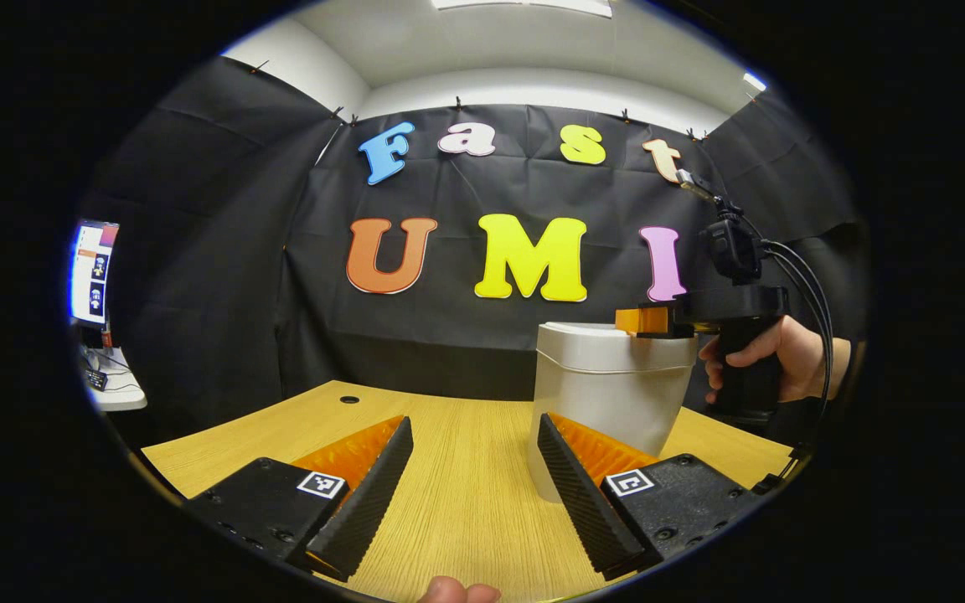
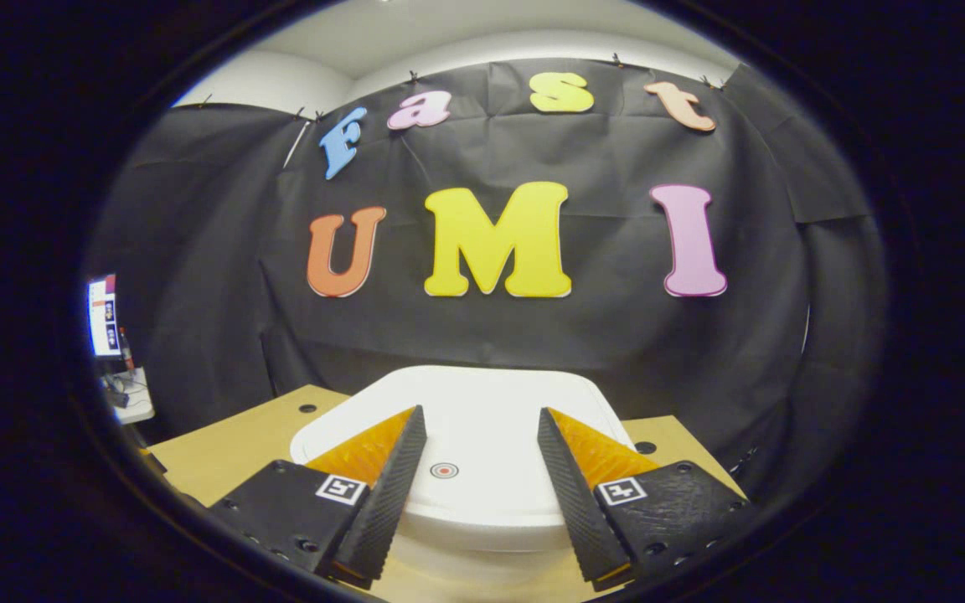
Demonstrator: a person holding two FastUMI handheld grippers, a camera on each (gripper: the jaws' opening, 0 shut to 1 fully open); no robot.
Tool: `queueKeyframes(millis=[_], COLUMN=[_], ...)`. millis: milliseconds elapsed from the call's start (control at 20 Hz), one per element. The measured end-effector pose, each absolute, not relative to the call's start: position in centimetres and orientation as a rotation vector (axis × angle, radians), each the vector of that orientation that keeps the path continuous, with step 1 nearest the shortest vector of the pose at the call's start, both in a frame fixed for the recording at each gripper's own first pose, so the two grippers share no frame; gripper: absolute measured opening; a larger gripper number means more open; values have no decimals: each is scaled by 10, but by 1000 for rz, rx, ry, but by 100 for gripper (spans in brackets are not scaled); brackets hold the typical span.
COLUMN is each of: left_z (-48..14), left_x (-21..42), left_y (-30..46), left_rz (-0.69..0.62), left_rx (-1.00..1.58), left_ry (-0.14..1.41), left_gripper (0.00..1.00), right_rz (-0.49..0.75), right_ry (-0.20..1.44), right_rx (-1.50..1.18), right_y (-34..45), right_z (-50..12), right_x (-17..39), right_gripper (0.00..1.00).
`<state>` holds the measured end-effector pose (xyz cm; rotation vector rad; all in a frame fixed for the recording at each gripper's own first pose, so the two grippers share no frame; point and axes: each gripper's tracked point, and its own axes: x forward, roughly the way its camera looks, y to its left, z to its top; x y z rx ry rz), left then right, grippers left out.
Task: Press the lid of the desktop garbage bin to open it, pick up the crumpled paper on the desktop and throw it into the bin, then pick up the pop can on the desktop and drop it into the bin, and finally close the garbage bin lid.
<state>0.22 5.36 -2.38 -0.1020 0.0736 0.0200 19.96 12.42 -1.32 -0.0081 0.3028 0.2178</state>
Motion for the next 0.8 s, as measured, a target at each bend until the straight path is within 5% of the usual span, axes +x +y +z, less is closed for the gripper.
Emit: queueKeyframes(millis=[600, 800], left_z=[-15, -18], left_x=[-2, -2], left_y=[59, 56], left_rz=[39, 36], left_rx=[-76, -70], left_ry=[47, 54], left_gripper=[97, 97], right_rz=[170, 188], right_ry=[224, 204], right_rx=[26, 26], right_y=[121, 118], right_z=[-1, 0], right_x=[198, 199], right_gripper=[83, 94])
